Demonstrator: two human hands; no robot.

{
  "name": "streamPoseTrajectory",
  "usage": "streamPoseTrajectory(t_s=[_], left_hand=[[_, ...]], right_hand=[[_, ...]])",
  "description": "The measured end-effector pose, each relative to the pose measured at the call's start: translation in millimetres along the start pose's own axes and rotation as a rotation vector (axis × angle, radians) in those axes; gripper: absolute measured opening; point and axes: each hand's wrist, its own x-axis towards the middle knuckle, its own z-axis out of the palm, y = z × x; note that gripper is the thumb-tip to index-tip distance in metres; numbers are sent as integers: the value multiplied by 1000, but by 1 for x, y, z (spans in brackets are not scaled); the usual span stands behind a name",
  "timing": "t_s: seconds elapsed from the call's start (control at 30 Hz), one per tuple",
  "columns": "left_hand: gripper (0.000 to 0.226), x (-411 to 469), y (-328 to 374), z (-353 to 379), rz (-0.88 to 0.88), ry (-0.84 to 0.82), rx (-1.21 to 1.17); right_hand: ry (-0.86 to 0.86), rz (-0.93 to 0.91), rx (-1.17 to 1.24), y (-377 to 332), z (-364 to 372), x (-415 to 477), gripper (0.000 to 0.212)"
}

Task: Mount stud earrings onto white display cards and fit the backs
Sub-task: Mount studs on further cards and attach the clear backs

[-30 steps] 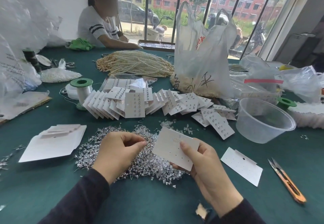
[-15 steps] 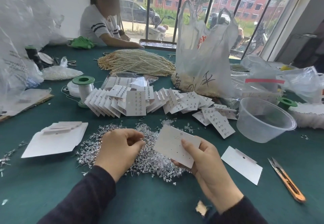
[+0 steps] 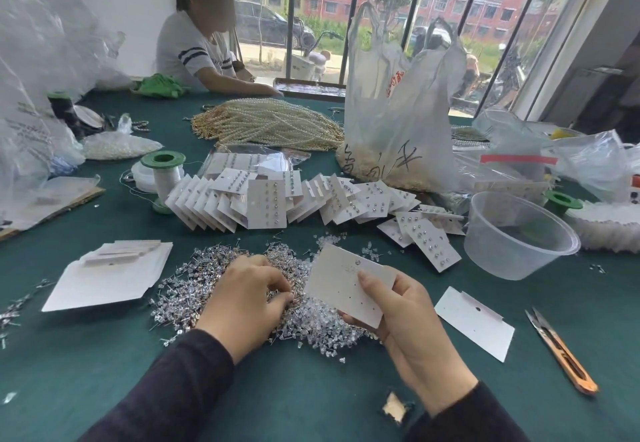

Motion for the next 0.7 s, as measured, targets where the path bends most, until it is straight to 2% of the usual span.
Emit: streamPoseTrajectory(t_s=[0.33, 0.53, 0.7], left_hand=[[15, -1, -7, -4, 55, -119, 38], [9, -3, -4, -2, 104, -48, 53], [10, -2, -1, -9, 95, 26, -78]], right_hand=[[7, -2, 0, 1, -1, 1, 10], [9, 5, -19, 2, 0, 1, 11], [14, 14, -5, 0, 0, 1, 10]])
